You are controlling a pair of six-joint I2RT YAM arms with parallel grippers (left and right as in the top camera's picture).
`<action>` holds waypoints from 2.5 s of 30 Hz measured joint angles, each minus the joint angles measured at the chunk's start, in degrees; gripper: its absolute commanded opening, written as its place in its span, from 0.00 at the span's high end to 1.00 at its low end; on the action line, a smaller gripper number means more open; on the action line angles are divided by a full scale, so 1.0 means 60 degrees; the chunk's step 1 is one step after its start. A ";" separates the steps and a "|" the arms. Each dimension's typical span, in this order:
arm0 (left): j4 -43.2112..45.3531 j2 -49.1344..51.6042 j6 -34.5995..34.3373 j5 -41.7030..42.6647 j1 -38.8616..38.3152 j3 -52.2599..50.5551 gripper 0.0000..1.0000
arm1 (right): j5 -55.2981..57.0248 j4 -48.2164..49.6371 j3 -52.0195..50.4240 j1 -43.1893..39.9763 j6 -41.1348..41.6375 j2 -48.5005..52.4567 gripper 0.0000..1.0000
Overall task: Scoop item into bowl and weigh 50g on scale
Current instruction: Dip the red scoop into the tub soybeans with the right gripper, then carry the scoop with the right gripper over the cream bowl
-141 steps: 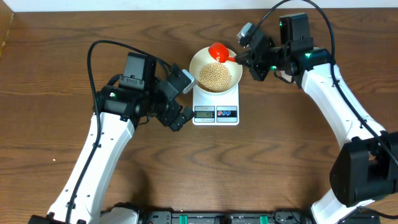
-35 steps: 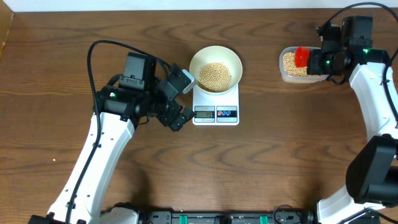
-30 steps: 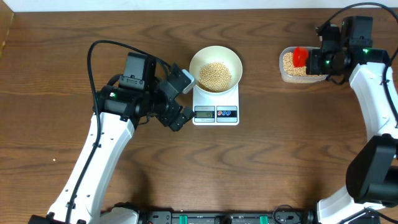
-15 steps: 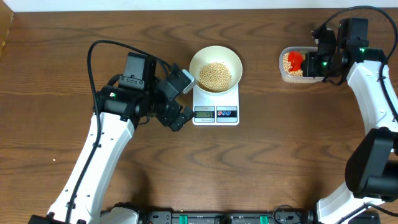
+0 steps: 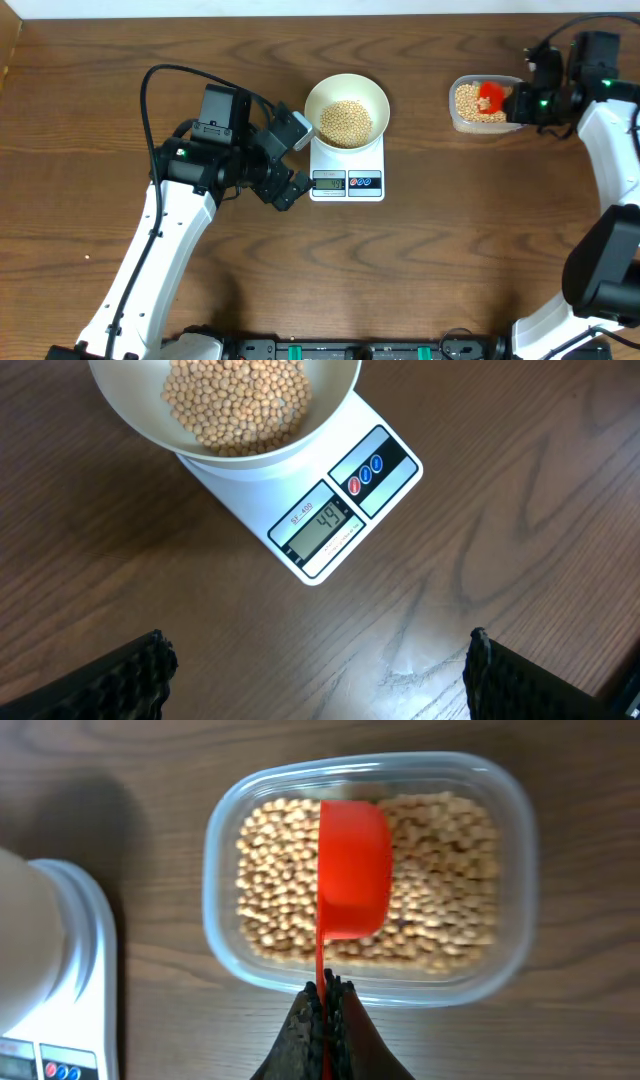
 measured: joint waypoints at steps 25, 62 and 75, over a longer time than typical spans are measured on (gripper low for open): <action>0.0000 0.0000 0.0000 0.0000 0.0000 0.0000 0.05 | -0.4889 0.0113 0.0000 -0.1749 -0.0346 0.0000 0.99; 0.0000 0.0000 0.0000 0.0000 0.0000 0.0000 0.06 | -0.4812 0.1923 0.0000 0.3220 -0.0222 -0.0262 0.99; 0.0000 0.0000 0.0000 0.0000 0.0000 0.0000 0.05 | -0.2787 0.1912 0.0000 0.4044 -0.0743 -0.0532 0.99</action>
